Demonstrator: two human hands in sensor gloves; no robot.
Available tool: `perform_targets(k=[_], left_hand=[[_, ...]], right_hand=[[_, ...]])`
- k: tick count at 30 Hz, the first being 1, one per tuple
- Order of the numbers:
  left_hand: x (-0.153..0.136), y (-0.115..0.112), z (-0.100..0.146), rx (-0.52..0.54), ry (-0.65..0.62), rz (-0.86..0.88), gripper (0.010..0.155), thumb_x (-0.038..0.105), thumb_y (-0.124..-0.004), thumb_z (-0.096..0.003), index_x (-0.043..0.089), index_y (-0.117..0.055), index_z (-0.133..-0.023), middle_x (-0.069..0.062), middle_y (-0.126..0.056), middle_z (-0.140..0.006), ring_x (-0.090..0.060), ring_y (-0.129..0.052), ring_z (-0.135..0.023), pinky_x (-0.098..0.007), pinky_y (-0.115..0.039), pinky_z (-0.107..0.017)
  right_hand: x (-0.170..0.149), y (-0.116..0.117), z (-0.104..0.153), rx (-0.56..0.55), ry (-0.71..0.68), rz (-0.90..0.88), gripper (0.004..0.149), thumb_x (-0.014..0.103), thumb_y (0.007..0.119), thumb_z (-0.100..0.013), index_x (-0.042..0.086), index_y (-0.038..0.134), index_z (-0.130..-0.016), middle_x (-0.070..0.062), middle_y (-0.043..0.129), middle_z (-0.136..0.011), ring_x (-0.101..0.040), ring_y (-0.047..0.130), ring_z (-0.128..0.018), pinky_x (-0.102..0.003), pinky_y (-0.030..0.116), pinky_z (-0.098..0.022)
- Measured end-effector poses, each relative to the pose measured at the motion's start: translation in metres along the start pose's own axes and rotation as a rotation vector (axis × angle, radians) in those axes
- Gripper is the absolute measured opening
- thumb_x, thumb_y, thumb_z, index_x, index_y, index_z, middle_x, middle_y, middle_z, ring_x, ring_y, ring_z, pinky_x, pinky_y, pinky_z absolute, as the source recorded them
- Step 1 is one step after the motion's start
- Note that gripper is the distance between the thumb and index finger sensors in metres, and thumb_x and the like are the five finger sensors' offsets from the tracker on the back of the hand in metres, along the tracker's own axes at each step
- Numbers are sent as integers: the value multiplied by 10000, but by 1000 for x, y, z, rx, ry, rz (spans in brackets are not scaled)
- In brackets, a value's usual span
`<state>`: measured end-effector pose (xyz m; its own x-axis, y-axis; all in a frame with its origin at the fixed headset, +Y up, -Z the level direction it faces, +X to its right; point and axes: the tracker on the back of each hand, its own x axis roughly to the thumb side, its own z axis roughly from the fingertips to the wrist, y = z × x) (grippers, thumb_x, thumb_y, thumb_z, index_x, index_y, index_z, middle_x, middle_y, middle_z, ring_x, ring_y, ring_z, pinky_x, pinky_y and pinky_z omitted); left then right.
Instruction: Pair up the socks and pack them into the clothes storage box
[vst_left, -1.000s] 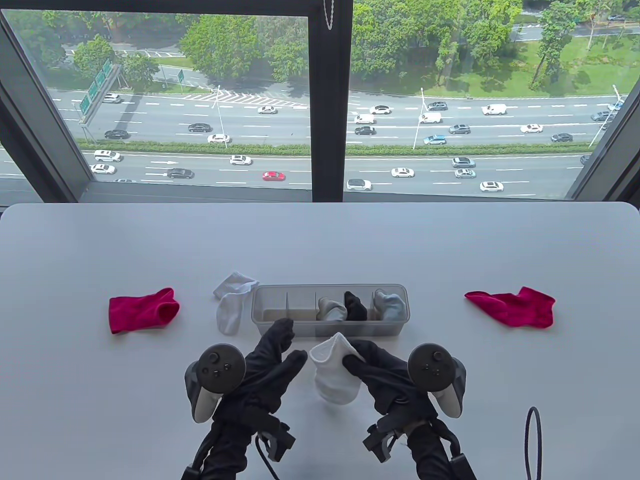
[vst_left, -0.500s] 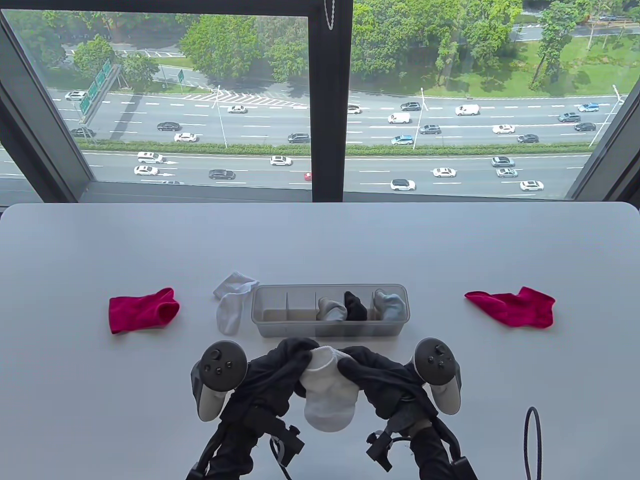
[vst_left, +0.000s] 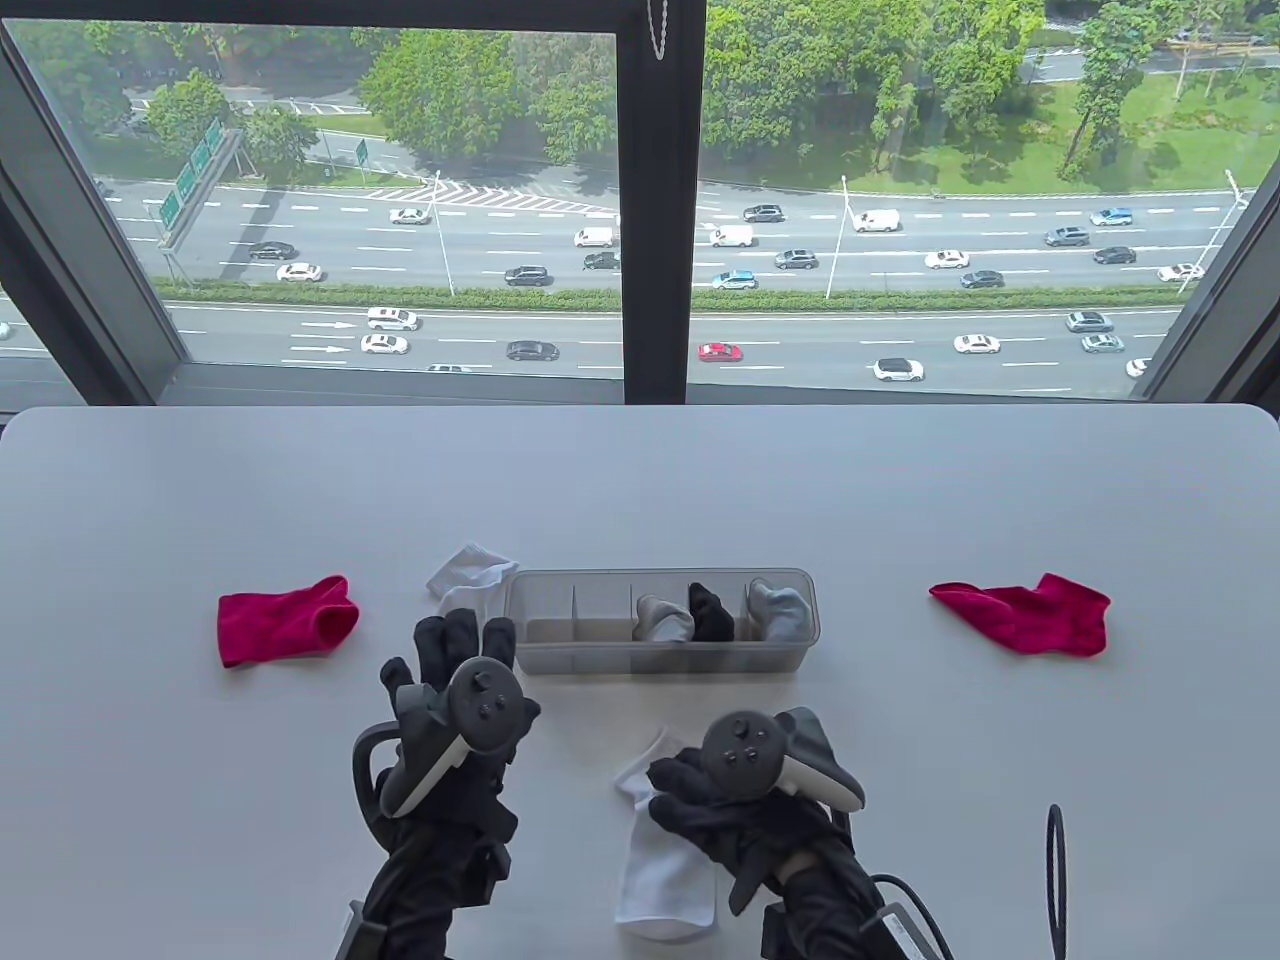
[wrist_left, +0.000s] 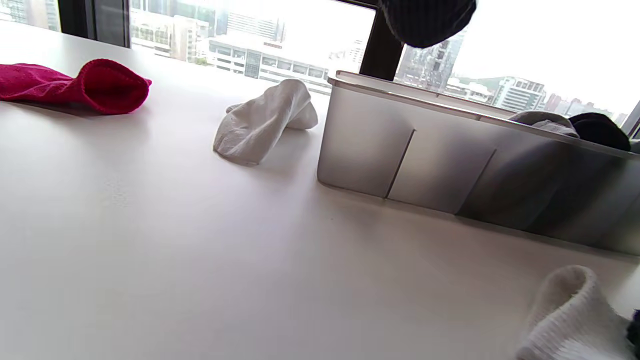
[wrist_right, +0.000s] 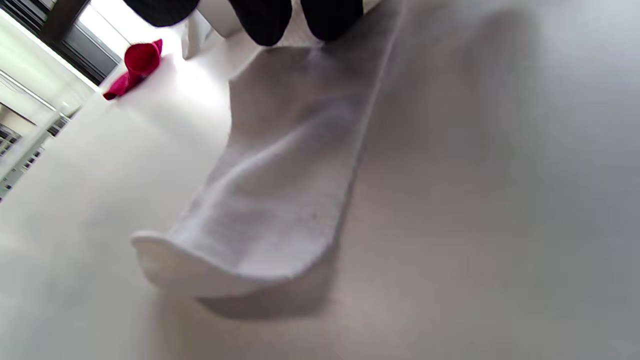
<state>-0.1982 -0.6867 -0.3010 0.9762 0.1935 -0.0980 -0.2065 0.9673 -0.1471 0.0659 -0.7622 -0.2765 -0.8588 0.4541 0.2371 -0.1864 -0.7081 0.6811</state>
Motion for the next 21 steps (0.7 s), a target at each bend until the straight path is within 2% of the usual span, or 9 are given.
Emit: perform_targets(k=[1,3,6,11,14,16,18,19,21], left_hand=[[-10,1,-6,-18,42,8,779,389,-669,-578,260,-144,-1139,-47,6,-1212,-330,53,-1146,-663,-53,-796],[-26,1,-21,-27,105,1,799,375,-686,-573,254,-124,-1129,-38,22,-1204,-323,61,-1142,-646,-48,-805],[-42,-3,-46,-117,175,-90,827,388,-700,-563,249,-103,-1119,-42,23,-1199,-329,44,-1143,-638,-87,-813],[-41,-16,-89,-215,157,-68,863,452,-714,-536,248,-112,-1119,-57,-17,-1209,-334,-12,-1158,-643,-131,-819],[-35,-33,-112,-269,175,-118,863,456,-718,-530,270,-109,-1112,-22,-14,-1209,-312,-11,-1163,-643,-130,-822],[-35,-45,-124,-319,163,-78,877,465,-712,-530,284,-75,-1105,-10,-2,-1202,-297,-4,-1160,-645,-128,-818],[-37,-56,-132,-329,161,-27,791,454,-693,-543,347,-149,-1107,-2,-25,-1201,-291,-13,-1154,-646,-127,-810],[-38,-62,-134,-317,192,-52,689,425,-666,-560,369,-265,-1117,1,-35,-1198,-288,-6,-1147,-642,-112,-806],[-42,-59,-132,-241,204,-64,567,401,-643,-567,380,-405,-1082,5,-142,-1220,-288,-84,-1170,-659,-153,-816]], right_hand=[[2,0,-3,-14,-18,44,712,480,505,-607,128,210,-1152,-259,158,-1206,-476,29,-1029,-728,213,-702],[4,-6,1,-131,-33,53,714,487,508,-605,148,197,-1150,-264,146,-1204,-483,28,-1027,-720,231,-713],[6,-14,10,-238,-60,51,707,482,519,-607,147,218,-1152,-265,150,-1205,-489,36,-1026,-706,276,-725],[8,-18,15,-262,-58,110,710,484,516,-608,147,206,-1151,-276,101,-1197,-494,9,-1011,-701,271,-727],[11,-17,15,-258,-76,89,712,482,518,-609,147,201,-1151,-281,95,-1192,-496,-1,-1006,-703,259,-726],[12,-17,15,-261,-83,91,710,481,519,-609,147,204,-1151,-278,92,-1192,-496,-2,-1006,-701,255,-728],[12,-17,14,-264,-80,95,709,480,521,-610,147,207,-1151,-277,92,-1192,-495,-5,-1006,-704,253,-725],[12,-18,14,-263,-78,95,708,478,523,-610,148,207,-1151,-276,91,-1192,-493,-5,-1007,-703,251,-726],[11,-18,13,-260,-76,89,707,476,526,-611,146,213,-1152,-276,88,-1192,-493,-8,-1006,-703,248,-726]])
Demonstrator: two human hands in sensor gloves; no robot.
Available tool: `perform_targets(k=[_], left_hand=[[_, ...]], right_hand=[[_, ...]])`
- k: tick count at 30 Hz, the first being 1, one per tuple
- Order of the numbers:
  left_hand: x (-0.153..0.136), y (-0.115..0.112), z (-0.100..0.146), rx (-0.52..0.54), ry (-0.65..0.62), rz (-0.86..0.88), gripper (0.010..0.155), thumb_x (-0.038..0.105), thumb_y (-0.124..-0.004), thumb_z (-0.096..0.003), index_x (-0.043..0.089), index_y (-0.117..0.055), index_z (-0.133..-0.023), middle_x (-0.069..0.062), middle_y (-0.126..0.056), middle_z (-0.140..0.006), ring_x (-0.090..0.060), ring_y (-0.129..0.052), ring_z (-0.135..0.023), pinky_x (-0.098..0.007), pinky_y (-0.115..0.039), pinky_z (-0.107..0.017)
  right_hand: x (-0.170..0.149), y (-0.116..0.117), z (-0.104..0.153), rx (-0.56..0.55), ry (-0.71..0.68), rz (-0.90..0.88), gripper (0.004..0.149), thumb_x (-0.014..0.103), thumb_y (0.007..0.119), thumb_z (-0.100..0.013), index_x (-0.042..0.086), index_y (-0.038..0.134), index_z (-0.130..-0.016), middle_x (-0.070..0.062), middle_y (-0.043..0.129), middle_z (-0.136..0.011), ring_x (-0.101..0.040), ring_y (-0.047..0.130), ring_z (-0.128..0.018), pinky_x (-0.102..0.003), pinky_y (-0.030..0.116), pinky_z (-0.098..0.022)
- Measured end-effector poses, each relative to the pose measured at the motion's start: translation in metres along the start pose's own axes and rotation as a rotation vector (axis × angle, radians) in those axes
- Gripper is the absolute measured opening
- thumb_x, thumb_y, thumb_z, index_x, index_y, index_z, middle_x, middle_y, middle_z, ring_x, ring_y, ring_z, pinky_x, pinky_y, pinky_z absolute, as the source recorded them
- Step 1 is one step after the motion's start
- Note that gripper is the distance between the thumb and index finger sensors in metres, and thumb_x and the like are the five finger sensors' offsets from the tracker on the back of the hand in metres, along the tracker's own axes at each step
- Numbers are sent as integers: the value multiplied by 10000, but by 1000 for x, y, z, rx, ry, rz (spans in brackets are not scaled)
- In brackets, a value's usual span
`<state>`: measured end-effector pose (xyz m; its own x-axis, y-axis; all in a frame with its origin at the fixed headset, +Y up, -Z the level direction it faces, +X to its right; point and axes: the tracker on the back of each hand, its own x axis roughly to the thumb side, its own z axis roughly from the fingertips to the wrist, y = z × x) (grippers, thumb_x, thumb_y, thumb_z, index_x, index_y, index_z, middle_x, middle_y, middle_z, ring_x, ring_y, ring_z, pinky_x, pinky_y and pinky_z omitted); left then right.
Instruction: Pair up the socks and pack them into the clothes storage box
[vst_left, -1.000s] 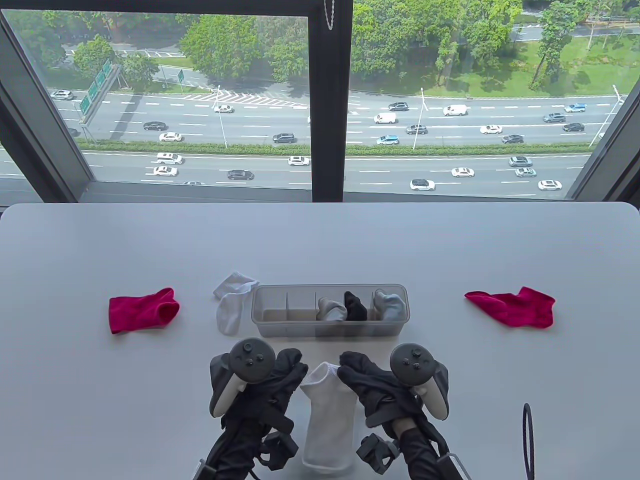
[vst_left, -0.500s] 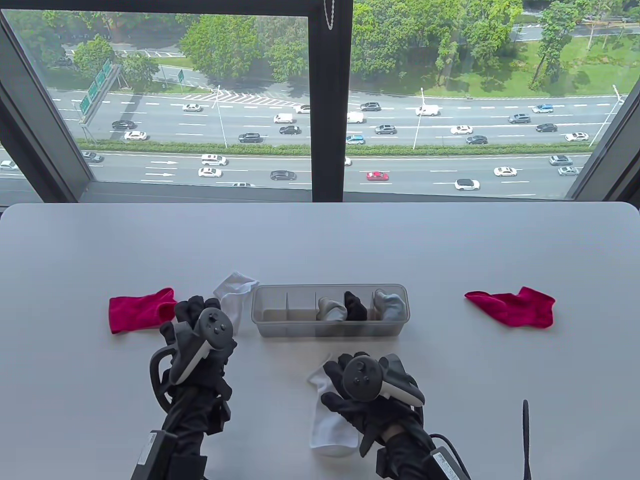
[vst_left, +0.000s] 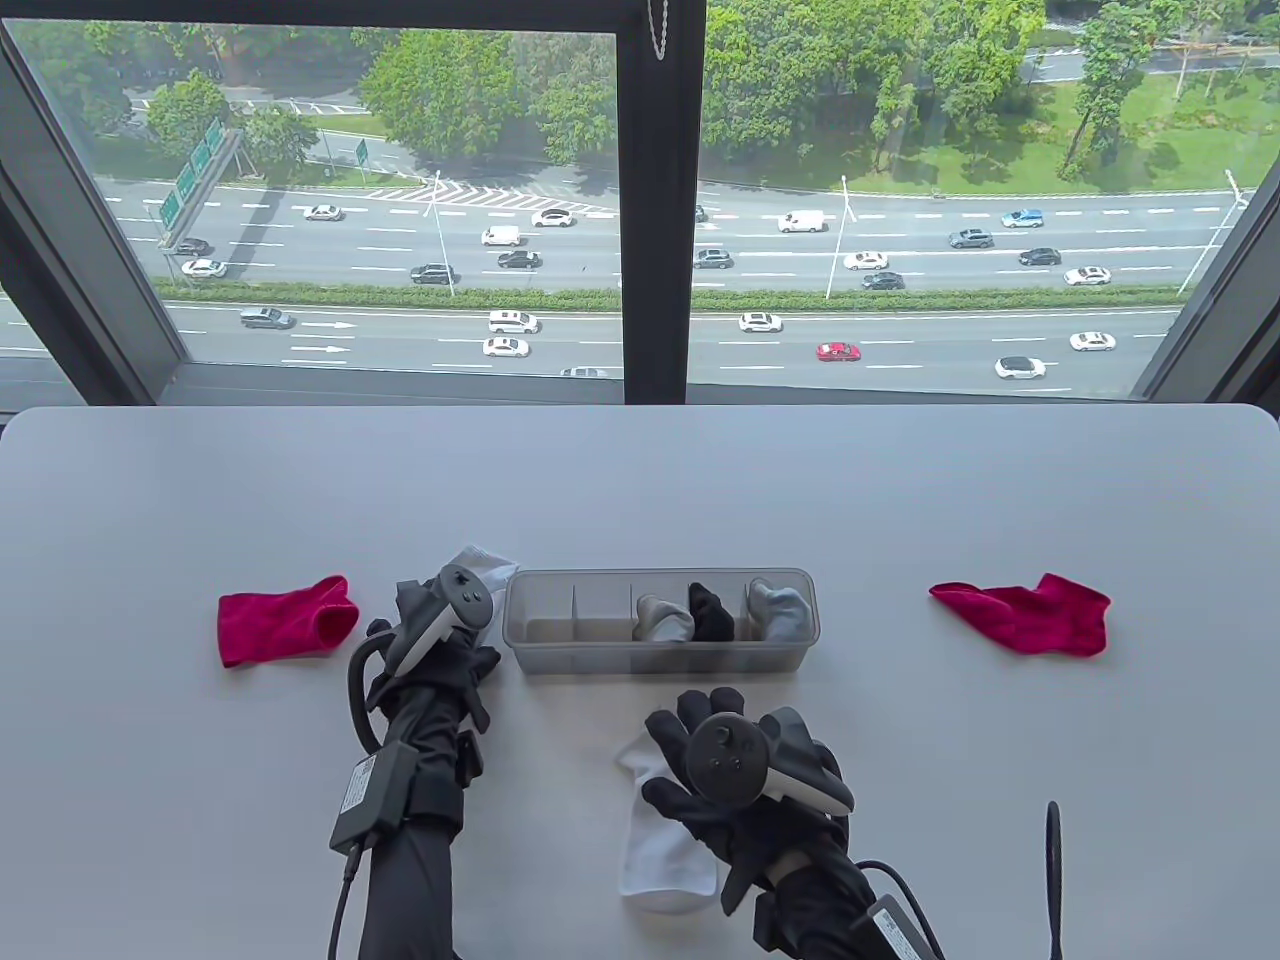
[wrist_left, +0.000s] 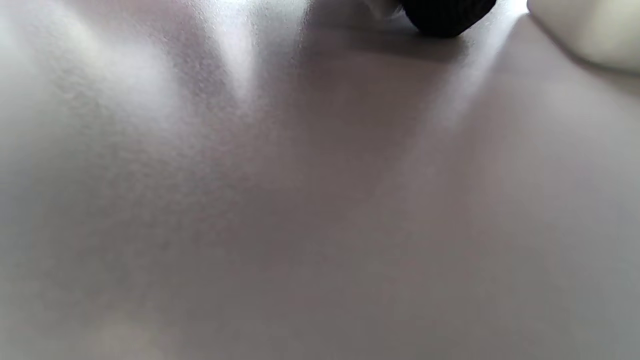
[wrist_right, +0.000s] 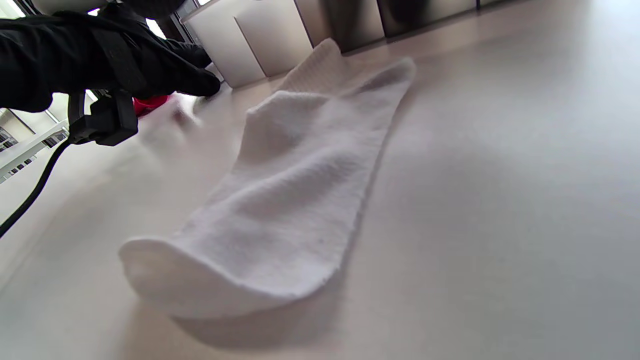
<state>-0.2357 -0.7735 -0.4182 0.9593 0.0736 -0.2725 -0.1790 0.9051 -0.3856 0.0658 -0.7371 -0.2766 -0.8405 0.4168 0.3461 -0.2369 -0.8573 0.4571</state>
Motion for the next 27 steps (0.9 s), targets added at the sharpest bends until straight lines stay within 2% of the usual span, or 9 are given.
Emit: perform_targets(k=[2,4,8,13,19,22,24,26,27], left_hand=[[-7,10,9,146,-15,63,415,270,-612,-576,260,-658,-988,3,-329,-1222,-288,-218,-1185,-658,-231,-825],[-16,26,23,156,-37,96,428,245,-589,-572,221,-628,-997,-94,-519,-1198,-374,-409,-1168,-681,-360,-807],[-34,64,70,263,-158,251,433,205,-594,-558,181,-648,-987,-163,-883,-933,-443,-835,-904,-647,-612,-718],[-26,91,144,277,-483,320,437,214,-574,-560,183,-641,-991,-143,-919,-797,-395,-911,-733,-632,-679,-658],[24,69,187,126,-740,492,439,216,-569,-564,173,-635,-996,-139,-928,-781,-380,-925,-694,-627,-694,-649],[49,49,188,94,-727,530,442,212,-568,-565,148,-621,-1000,-147,-930,-773,-375,-936,-664,-627,-705,-631],[59,39,185,106,-687,520,450,215,-567,-568,139,-598,-1010,-146,-930,-774,-372,-939,-659,-623,-708,-627],[65,30,180,140,-623,511,515,216,-569,-578,135,-473,-1079,-177,-881,-864,-418,-897,-744,-644,-664,-656],[68,24,179,172,-600,483,594,228,-582,-590,168,-330,-1125,-242,-708,-1038,-495,-763,-901,-677,-591,-693]], right_hand=[[0,0,0,-5,-1,-7,704,473,529,-612,143,222,-1153,-278,92,-1192,-495,-4,-1006,-702,247,-727],[0,0,-1,-11,-4,-10,702,471,533,-613,143,230,-1154,-278,96,-1192,-505,5,-1007,-704,247,-725],[7,-1,-1,-39,-32,-48,761,474,590,-602,132,181,-1145,-311,83,-1177,-606,62,-979,-724,274,-717],[11,-11,5,-144,-110,-255,915,519,642,-569,114,25,-1108,-328,27,-1154,-597,56,-989,-722,265,-724],[-6,-20,12,-203,-196,-588,998,535,710,-539,165,-30,-1097,-275,-26,-1161,-591,35,-991,-724,241,-726],[-14,-24,16,-272,-202,-712,927,467,730,-561,178,49,-1119,-212,211,-1218,-585,99,-1017,-734,237,-714],[-17,-31,19,-340,-140,-691,733,329,726,-602,148,252,-1132,-111,777,-984,-446,648,-999,-724,410,-714],[-20,-34,22,-417,-81,-610,625,311,697,-618,109,378,-1116,-59,907,-774,-309,890,-798,-667,519,-712],[-22,-35,23,-455,-42,-603,593,305,688,-622,106,415,-1109,-50,927,-725,-283,922,-748,-651,546,-707]])
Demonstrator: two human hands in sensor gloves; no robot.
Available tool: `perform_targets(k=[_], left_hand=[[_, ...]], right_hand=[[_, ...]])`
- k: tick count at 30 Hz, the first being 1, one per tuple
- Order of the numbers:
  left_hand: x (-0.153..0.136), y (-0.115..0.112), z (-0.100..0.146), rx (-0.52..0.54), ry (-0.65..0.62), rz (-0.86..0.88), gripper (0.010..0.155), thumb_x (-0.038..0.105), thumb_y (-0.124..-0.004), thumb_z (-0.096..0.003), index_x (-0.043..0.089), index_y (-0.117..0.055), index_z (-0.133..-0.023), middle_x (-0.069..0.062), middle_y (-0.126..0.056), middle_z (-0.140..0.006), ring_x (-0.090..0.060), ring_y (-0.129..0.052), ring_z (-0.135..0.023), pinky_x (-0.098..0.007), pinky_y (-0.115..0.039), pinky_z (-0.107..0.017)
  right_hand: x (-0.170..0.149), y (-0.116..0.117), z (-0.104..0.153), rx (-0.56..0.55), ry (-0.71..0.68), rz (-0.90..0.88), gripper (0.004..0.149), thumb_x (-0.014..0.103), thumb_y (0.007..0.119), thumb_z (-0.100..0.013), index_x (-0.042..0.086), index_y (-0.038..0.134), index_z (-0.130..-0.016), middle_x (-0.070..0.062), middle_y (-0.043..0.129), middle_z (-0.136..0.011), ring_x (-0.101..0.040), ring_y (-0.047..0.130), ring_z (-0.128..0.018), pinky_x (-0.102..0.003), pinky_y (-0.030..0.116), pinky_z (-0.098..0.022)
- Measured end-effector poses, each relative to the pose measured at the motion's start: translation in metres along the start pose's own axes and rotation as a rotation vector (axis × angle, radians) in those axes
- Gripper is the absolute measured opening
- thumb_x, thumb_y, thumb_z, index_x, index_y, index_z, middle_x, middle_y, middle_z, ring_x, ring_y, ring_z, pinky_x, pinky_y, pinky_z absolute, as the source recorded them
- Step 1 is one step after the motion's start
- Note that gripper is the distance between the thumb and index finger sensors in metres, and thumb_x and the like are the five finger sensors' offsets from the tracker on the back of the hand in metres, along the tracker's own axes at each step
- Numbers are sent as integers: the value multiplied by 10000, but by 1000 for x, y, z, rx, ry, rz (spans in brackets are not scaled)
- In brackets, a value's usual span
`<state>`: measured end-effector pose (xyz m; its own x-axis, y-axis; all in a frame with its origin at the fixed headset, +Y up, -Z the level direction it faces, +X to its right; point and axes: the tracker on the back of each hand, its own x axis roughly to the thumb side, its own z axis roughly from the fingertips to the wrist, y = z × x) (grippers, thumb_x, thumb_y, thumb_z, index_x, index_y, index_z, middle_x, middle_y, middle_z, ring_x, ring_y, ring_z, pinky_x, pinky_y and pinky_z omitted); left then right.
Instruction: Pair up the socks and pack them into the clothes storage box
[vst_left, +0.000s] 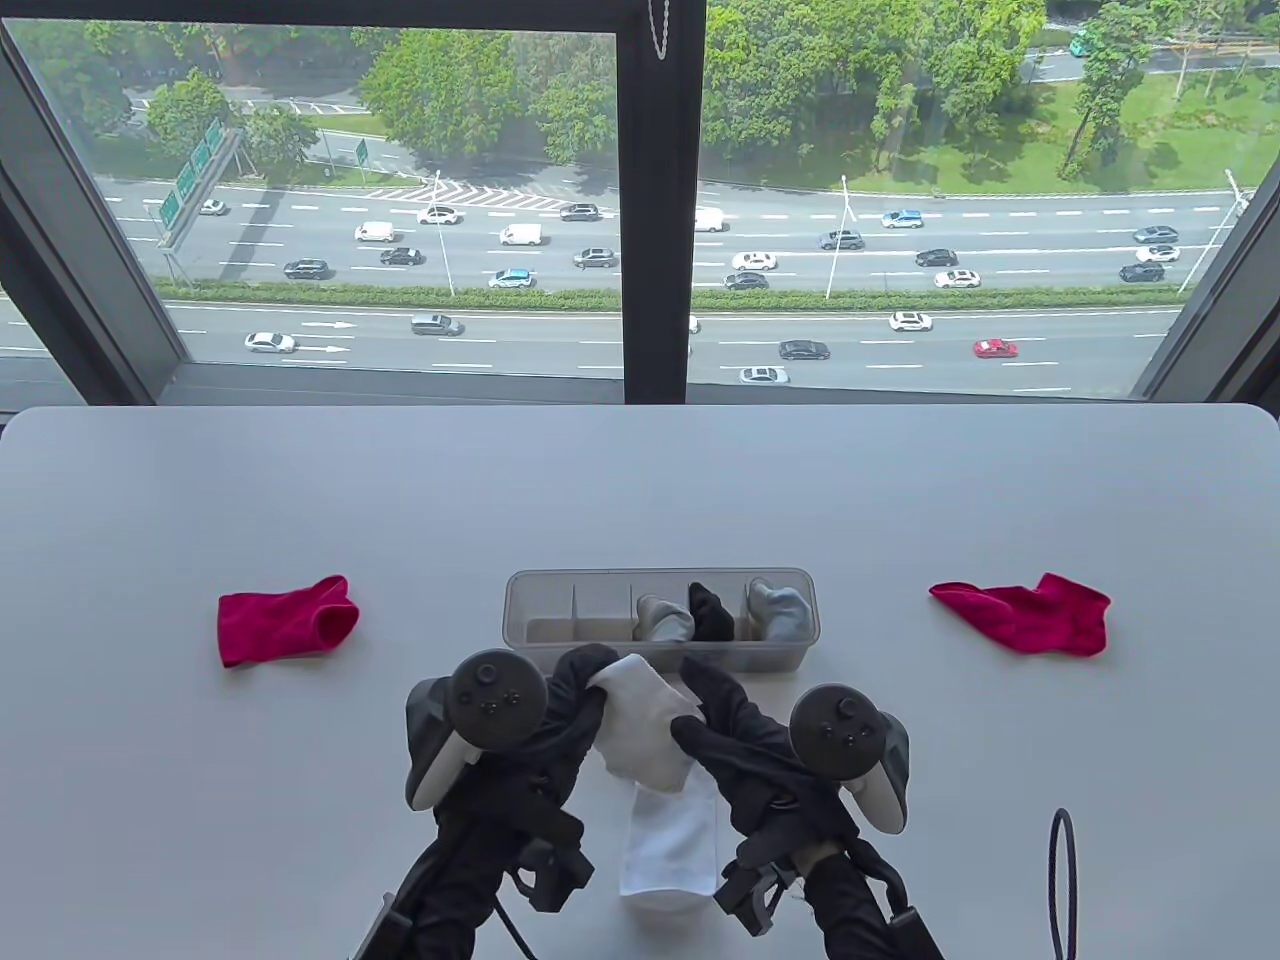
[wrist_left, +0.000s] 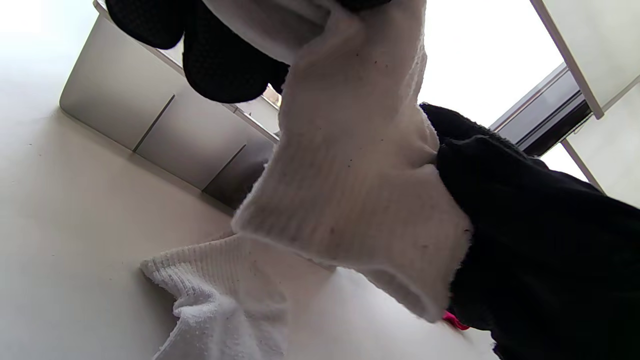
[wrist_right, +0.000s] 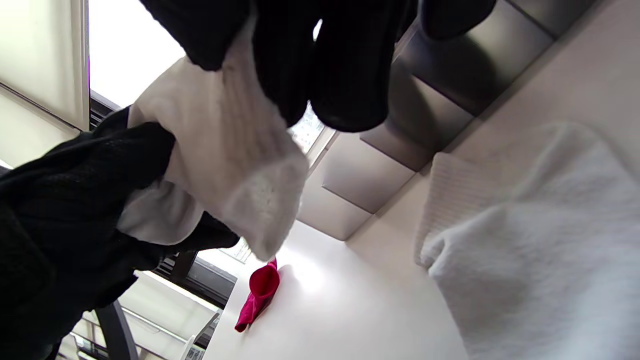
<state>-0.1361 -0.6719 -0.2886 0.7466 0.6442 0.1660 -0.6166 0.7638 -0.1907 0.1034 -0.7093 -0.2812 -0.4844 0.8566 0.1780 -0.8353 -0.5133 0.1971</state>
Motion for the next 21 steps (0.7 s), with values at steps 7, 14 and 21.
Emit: perform_targets(k=[7,14,21], left_hand=[[2,-36,0,-222,-35,-277,767,183,-590,-587,406,-3,-1028,-96,143,-1114,-413,6,-1096,-690,-163,-778],[10,-47,4,-105,-173,-292,847,361,-711,-559,400,4,-1011,-85,100,-1137,-401,-77,-1129,-696,-215,-788],[9,-23,9,126,-254,-9,420,223,-651,-564,145,-660,-976,-156,-863,-892,-344,-943,-747,-583,-743,-639]], right_hand=[[-5,-12,2,-134,83,-98,479,265,646,-640,105,516,-1072,-30,957,-667,-243,976,-663,-618,594,-696],[-9,-10,2,-76,100,-328,465,255,622,-648,74,515,-1062,-21,962,-696,-238,978,-700,-607,592,-705],[0,-9,2,-37,-8,-117,557,285,597,-648,132,361,-1128,-254,592,-1103,-561,518,-1002,-729,421,-695]])
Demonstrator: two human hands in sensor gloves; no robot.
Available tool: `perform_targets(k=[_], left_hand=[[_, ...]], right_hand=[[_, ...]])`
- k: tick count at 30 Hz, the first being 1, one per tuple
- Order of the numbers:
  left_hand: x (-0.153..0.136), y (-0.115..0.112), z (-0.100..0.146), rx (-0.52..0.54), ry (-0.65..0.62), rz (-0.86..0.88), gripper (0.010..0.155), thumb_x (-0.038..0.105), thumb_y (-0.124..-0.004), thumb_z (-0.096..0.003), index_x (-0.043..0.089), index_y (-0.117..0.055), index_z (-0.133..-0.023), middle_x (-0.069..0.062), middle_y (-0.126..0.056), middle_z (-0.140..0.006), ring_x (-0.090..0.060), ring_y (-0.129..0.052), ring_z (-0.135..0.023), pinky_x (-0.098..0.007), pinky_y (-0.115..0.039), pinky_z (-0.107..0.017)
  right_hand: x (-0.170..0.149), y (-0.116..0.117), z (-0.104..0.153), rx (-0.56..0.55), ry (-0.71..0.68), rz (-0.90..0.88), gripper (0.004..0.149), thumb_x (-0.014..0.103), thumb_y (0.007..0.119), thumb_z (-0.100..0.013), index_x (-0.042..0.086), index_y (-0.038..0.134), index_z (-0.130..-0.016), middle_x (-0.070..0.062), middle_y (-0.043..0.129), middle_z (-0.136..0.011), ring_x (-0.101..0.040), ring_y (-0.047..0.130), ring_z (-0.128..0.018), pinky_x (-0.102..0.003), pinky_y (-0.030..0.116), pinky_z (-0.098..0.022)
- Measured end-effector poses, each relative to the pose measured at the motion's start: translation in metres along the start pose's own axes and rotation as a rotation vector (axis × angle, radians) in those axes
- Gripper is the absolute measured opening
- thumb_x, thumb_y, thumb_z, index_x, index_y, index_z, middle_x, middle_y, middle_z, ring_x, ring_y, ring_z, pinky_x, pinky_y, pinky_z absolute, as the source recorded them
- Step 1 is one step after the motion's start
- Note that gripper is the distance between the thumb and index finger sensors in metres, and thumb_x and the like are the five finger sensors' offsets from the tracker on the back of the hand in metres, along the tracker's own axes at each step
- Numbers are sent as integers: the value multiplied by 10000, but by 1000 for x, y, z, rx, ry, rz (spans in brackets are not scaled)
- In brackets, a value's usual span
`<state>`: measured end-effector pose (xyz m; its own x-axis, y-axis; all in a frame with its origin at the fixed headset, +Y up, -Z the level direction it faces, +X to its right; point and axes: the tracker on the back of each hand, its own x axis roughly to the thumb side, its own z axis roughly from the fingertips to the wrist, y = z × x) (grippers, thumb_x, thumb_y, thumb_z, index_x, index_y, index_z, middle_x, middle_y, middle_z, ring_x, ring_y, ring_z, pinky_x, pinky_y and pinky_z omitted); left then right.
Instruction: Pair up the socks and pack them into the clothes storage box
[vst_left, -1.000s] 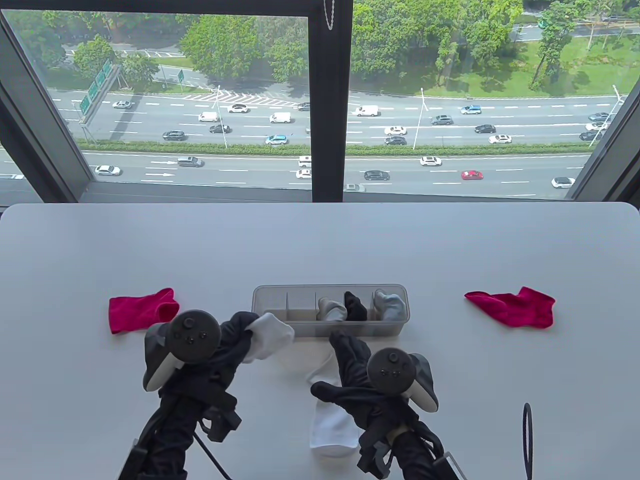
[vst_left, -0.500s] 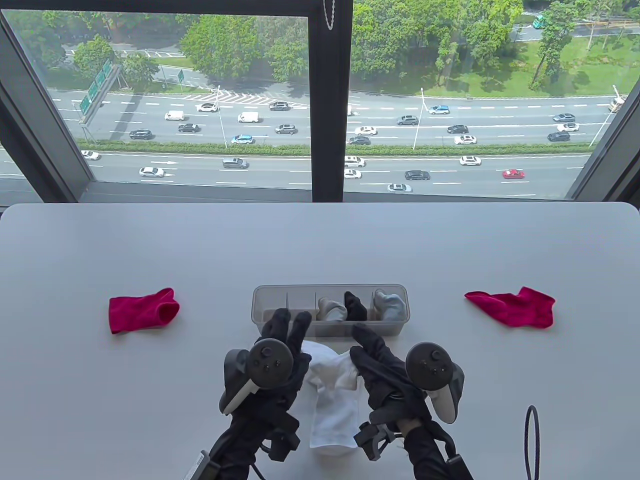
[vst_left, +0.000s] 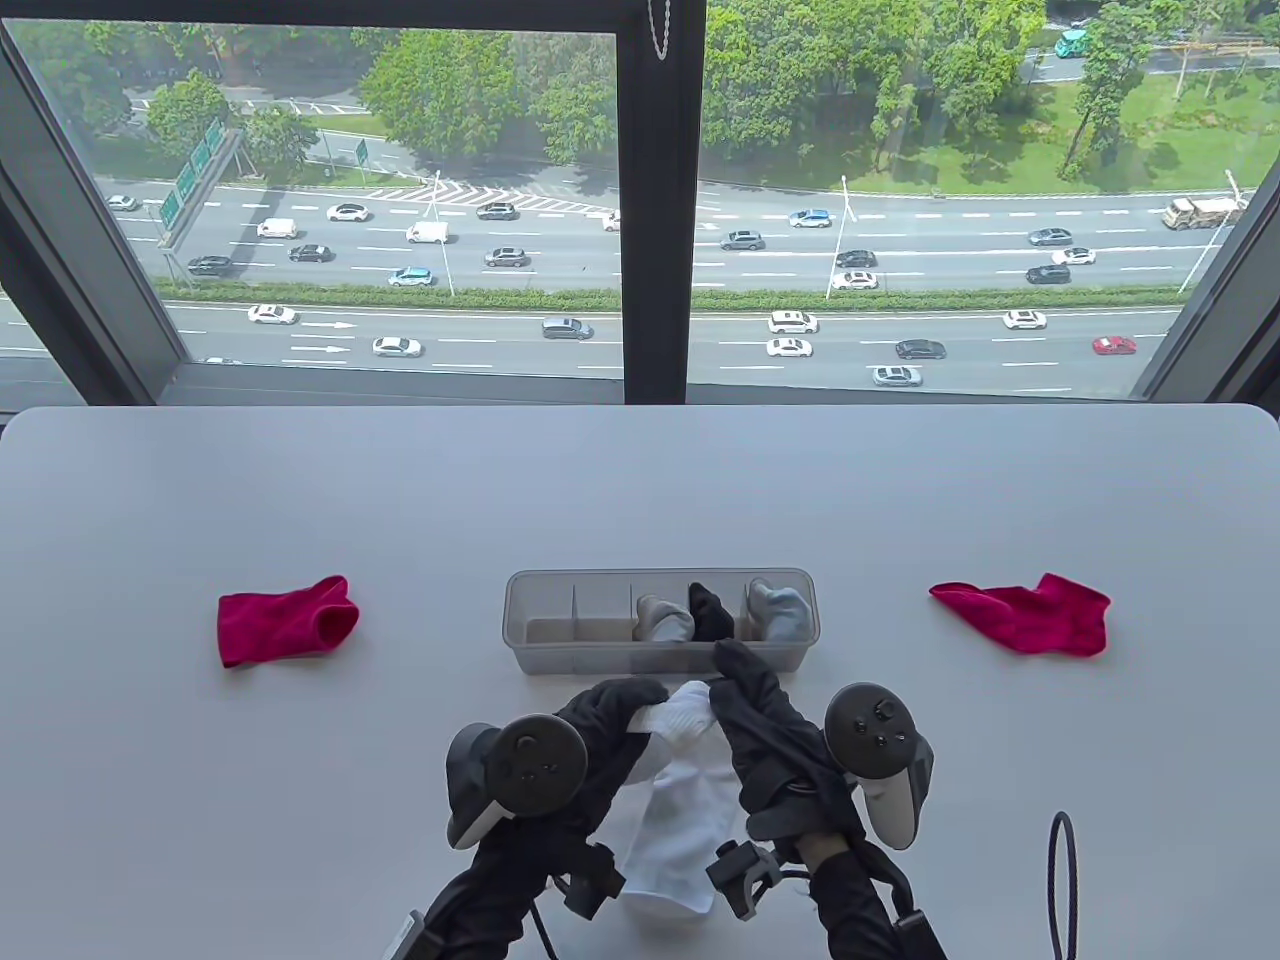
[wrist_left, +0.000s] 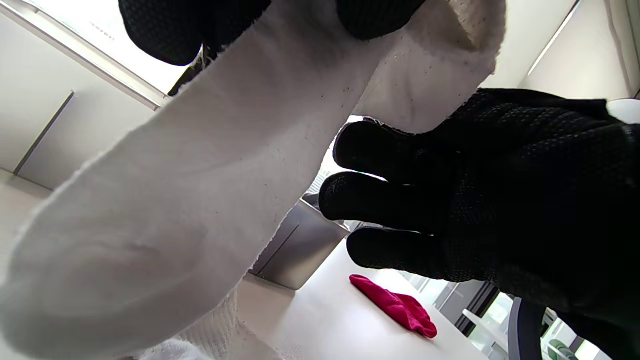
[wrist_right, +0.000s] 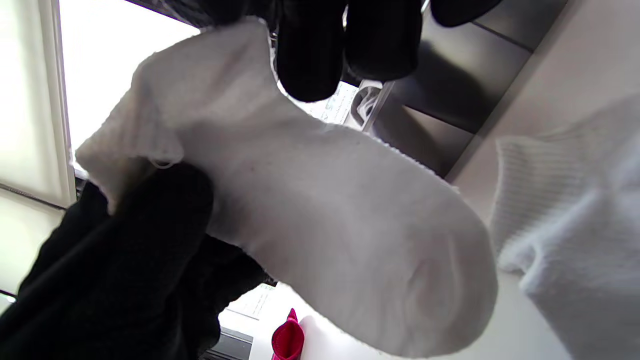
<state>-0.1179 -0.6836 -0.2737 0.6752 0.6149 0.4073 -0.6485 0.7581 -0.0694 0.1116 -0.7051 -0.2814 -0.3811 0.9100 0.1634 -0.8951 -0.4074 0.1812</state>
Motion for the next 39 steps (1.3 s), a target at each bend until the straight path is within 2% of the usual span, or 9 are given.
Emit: perform_targets(k=[3,6,8,11,16,27,31,34,39], left_hand=[[-7,2,-2,-58,42,90,462,219,-646,-562,108,-606,-1009,-134,-923,-772,-271,-999,-579,-546,-812,-556],[-10,-3,-3,-113,76,282,430,262,-667,-559,64,-712,-938,-111,-998,-546,-212,-1015,-334,-510,-866,-409],[-11,-6,-3,-141,138,351,431,306,-680,-553,36,-778,-875,-56,-1010,-369,-163,-996,-172,-466,-893,-299],[-15,-11,-3,-229,230,339,425,342,-676,-556,49,-818,-830,4,-1009,-287,-106,-986,-88,-413,-918,-227],[-26,-43,-2,-436,446,348,520,273,-687,-565,10,-572,-998,-73,-1019,-538,-225,-1058,-319,-500,-889,-380],[-34,-95,-2,-597,559,1,478,286,-709,-554,26,-640,-949,-82,-1036,-572,-238,-1077,-324,-492,-893,-353],[-34,-82,0,-659,584,67,529,269,-688,-564,7,-579,-1010,-154,-995,-696,-333,-1060,-448,-559,-845,-434],[-35,-53,1,-440,559,8,519,264,-652,-573,45,-588,-1039,-262,-893,-847,-388,-1010,-523,-608,-782,-493],[-50,-28,2,-380,305,281,709,426,-628,-574,102,-366,-1147,-270,-390,-1188,-537,-480,-1062,-719,-441,-729]], right_hand=[[11,1,-5,357,-154,61,789,204,717,-621,184,105,-1120,-300,25,-1148,-582,76,-991,-735,260,-698],[18,9,-3,458,-180,116,931,260,787,-590,196,4,-1089,-325,-81,-1093,-590,5,-960,-736,223,-693],[21,15,-3,497,-177,163,934,293,807,-573,199,42,-1102,-304,1,-1132,-575,174,-1017,-727,327,-710],[16,8,-1,82,-96,216,540,359,809,-527,181,650,-1011,-169,857,-915,-292,921,-745,-494,765,-615],[-17,6,-5,81,155,229,398,298,798,-549,110,777,-900,-112,977,-665,-212,997,-512,-448,835,-491],[-48,54,-25,424,544,750,765,314,756,-583,-50,314,-1090,-65,870,-652,-165,911,-482,-430,791,-502],[-49,52,-19,367,477,774,454,312,760,-586,185,603,-993,-62,880,-629,-161,909,-462,-429,793,-497],[-49,47,-15,360,388,721,435,307,753,-575,209,624,-978,-67,893,-656,-168,915,-485,-433,791,-510],[-28,37,-10,320,138,414,431,292,760,-561,303,623,-970,-60,879,-771,-213,902,-642,-469,740,-624]])
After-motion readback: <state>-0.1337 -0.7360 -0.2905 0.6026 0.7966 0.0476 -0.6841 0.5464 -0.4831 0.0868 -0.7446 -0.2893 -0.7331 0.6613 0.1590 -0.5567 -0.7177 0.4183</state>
